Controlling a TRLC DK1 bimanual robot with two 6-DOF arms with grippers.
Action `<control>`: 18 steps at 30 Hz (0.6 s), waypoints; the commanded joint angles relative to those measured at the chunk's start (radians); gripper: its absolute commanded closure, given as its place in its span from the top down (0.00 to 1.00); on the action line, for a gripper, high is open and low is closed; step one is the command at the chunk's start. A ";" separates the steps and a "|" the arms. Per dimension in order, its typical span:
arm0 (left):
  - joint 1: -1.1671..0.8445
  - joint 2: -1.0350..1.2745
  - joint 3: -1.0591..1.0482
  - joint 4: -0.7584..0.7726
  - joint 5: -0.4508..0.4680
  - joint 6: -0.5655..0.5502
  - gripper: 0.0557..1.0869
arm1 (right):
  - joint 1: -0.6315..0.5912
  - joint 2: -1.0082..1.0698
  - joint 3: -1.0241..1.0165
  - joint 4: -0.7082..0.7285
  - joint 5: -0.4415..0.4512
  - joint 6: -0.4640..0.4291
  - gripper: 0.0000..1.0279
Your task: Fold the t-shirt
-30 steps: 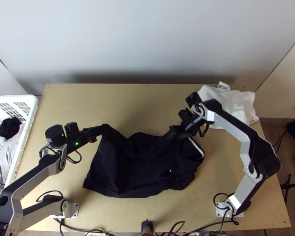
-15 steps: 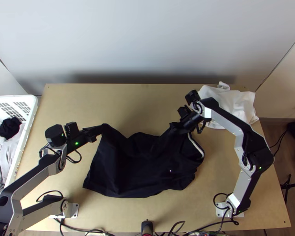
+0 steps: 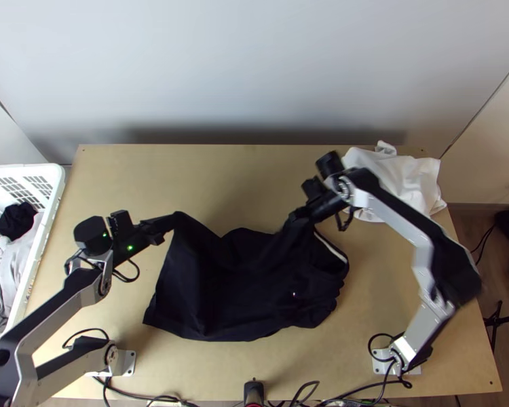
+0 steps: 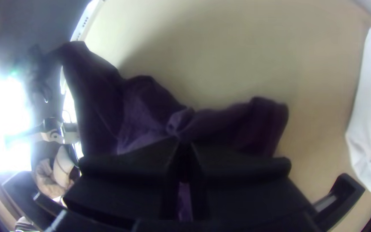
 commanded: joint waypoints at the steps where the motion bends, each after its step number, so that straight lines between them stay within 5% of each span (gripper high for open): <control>1: 0.024 -0.139 0.041 -0.001 -0.034 -0.052 0.03 | -0.023 -0.287 0.055 0.078 0.072 0.002 0.03; 13: 0.208 -0.260 0.234 -0.005 -0.052 -0.132 0.03 | -0.227 -0.523 0.161 0.070 0.098 0.057 0.03; 18: 0.197 -0.402 0.268 -0.007 -0.040 -0.136 0.03 | -0.208 -0.639 0.153 0.073 0.110 -0.015 0.03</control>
